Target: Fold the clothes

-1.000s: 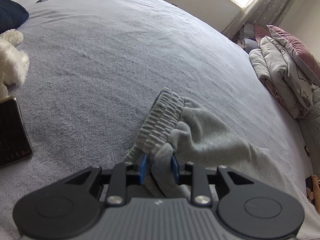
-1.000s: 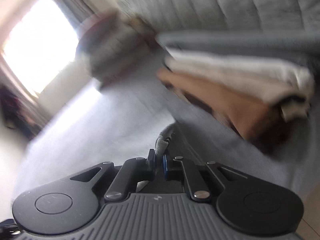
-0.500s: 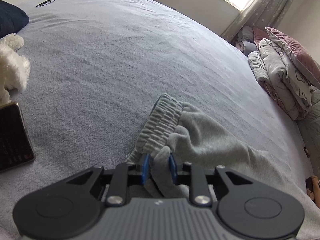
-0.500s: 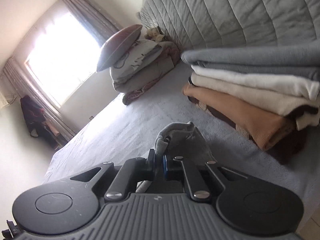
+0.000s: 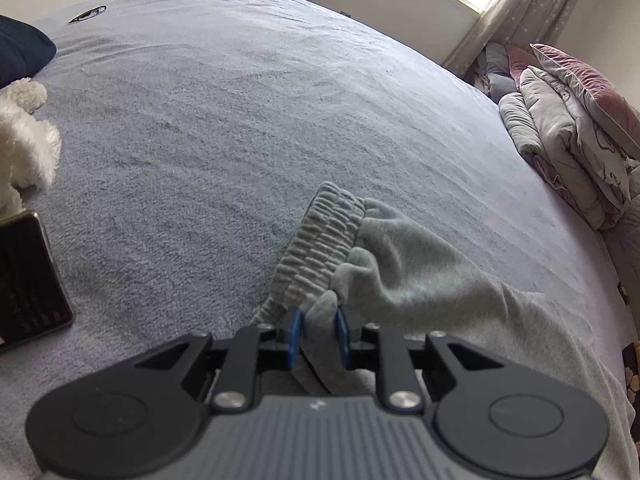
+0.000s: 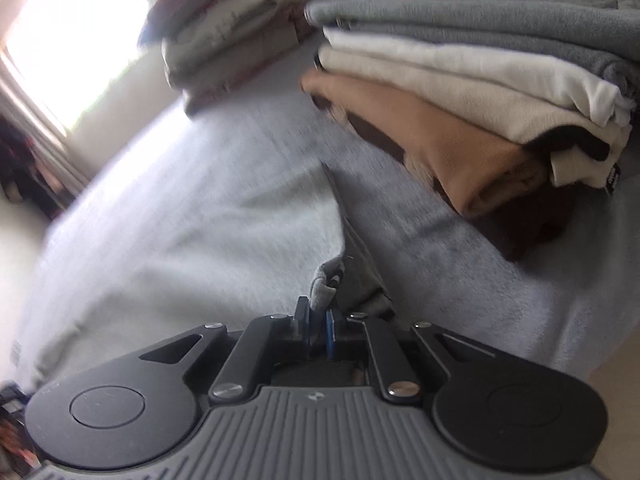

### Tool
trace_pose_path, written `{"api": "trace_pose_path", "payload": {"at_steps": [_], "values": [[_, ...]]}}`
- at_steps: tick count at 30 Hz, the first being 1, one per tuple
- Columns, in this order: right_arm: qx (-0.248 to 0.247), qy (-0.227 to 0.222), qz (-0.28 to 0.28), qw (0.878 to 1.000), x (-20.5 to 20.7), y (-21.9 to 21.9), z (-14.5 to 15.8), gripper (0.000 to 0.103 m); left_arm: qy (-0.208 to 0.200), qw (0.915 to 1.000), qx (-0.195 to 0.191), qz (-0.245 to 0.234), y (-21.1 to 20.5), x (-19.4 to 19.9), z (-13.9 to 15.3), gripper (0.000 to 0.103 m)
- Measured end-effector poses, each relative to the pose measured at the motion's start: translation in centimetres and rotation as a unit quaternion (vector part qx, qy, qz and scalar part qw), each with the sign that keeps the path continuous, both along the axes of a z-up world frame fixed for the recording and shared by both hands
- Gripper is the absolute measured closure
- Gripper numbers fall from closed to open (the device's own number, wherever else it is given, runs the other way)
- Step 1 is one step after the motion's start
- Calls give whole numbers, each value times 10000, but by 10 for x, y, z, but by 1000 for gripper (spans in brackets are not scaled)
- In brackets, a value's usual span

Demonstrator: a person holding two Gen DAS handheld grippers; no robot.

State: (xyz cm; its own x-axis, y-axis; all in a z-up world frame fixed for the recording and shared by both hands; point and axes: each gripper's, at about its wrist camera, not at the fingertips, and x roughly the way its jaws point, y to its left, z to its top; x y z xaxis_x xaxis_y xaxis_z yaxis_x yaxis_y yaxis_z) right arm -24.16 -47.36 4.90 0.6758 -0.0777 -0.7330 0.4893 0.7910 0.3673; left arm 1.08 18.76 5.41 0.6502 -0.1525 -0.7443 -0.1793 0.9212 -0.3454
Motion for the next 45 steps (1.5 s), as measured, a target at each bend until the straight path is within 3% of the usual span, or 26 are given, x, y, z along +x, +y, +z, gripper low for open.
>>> {"api": "trace_pose_path", "payload": {"at_steps": [3,10,13,16,20,23,26,29,32,33,35,37,41,45], "values": [[-586,719,111,9956,15,9,-14,82,13,10000,37,33,1,-3,3,81],[-993,35,-634,9930,-2,-10,14,73,-392,9985,239,284,16,-17,30,78],[-615,-198,-580,9962,21,-24,17,73,-551,9980,179,237,16,-12,32,71],[-372,-327,-395,9980,60,-28,20,66,-607,9979,220,-103,-1,-1,27,67],[-585,-38,-11,9983,126,-12,17,61,-834,9933,437,-673,-35,11,26,61],[-887,287,451,9946,168,15,5,61,-862,9879,861,-955,-59,17,19,57],[-1490,484,1243,9798,198,60,-4,62,-750,9838,1187,-1118,-75,20,10,55],[-1743,510,1848,9659,214,90,-11,58,-588,9811,1399,-1197,-80,21,2,53],[-1999,960,1782,9587,223,86,-26,56,-454,9817,1382,-1230,-76,17,-5,54],[-2046,1027,1722,9581,222,80,-29,48,-409,9818,1376,-1241,-75,16,-7,56],[-2031,1095,1371,9633,220,60,-30,42,-370,9820,1349,-1272,-71,13,-9,58],[-2449,1304,814,9573,217,41,-31,41,-356,9834,1251,-1268,-65,10,-9,64],[-2287,1274,498,9639,201,13,-29,41,-309,9880,930,-1194,-51,9,-5,67],[-2598,1057,428,9589,202,34,-13,42,-483,9876,914,-1184,-47,1,5,62]]}}
